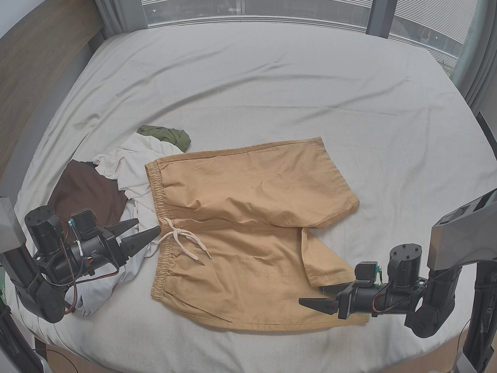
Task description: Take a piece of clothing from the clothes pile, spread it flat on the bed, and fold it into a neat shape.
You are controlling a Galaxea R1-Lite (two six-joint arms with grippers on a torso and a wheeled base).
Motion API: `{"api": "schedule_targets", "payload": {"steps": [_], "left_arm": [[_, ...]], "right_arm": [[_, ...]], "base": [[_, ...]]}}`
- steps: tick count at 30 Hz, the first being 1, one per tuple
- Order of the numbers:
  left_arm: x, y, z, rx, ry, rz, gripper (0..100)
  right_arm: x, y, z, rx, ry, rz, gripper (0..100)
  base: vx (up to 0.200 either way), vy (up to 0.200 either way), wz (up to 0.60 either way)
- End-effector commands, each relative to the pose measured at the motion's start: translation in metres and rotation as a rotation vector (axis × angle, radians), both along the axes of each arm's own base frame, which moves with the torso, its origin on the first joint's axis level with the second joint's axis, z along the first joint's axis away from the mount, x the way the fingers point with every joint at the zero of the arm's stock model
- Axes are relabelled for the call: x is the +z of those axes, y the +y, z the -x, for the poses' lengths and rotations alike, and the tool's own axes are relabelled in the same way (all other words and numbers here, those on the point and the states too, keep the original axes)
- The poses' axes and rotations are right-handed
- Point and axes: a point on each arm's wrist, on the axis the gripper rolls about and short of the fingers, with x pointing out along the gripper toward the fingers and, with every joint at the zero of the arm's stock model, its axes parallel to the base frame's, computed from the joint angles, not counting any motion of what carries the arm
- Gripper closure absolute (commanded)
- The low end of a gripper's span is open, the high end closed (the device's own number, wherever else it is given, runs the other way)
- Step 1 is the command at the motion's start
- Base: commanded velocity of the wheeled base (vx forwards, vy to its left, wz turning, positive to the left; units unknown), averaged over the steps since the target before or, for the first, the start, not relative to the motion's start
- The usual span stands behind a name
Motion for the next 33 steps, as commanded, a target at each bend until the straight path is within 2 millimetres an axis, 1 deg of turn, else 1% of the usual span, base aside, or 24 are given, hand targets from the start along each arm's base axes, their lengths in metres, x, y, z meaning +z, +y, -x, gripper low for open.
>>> {"api": "schedule_targets", "payload": {"steps": [1, 2, 21, 25, 26, 28, 29, 33], "left_arm": [[0.000, 0.000, 0.000, -0.001, 0.002, 0.000, 0], [0.000, -0.001, 0.000, -0.003, 0.002, 0.000, 0], [0.000, -0.001, 0.000, -0.003, -0.001, 0.000, 0], [-0.001, -0.001, 0.000, -0.003, 0.002, 0.000, 0], [-0.001, -0.001, 0.000, -0.003, 0.003, 0.000, 0], [-0.001, -0.001, 0.000, -0.003, 0.003, 0.000, 0], [-0.001, -0.001, 0.000, -0.003, 0.003, 0.000, 0], [-0.001, -0.001, 0.000, -0.003, 0.003, 0.000, 0]], "right_arm": [[0.000, 0.002, -0.001, 0.006, -0.006, -0.003, 0], [0.000, 0.002, -0.001, 0.006, -0.006, -0.003, 100], [0.004, 0.000, -0.002, -0.007, -0.023, -0.007, 100], [0.006, -0.001, 0.000, -0.005, -0.020, -0.006, 100], [0.003, -0.003, 0.006, -0.002, 0.001, 0.008, 100], [0.001, -0.004, 0.008, -0.001, 0.013, 0.016, 100], [0.000, -0.004, 0.008, -0.001, 0.015, 0.016, 0], [-0.001, -0.005, 0.010, -0.001, 0.025, 0.024, 0]], "base": [[0.000, 0.000, 0.00], [0.000, 0.000, 0.00], [0.000, 0.000, 0.00], [0.000, 0.000, 0.00], [0.000, 0.000, 0.00], [0.000, 0.000, 0.00], [0.000, 0.000, 0.00], [0.000, 0.000, 0.00]]}}
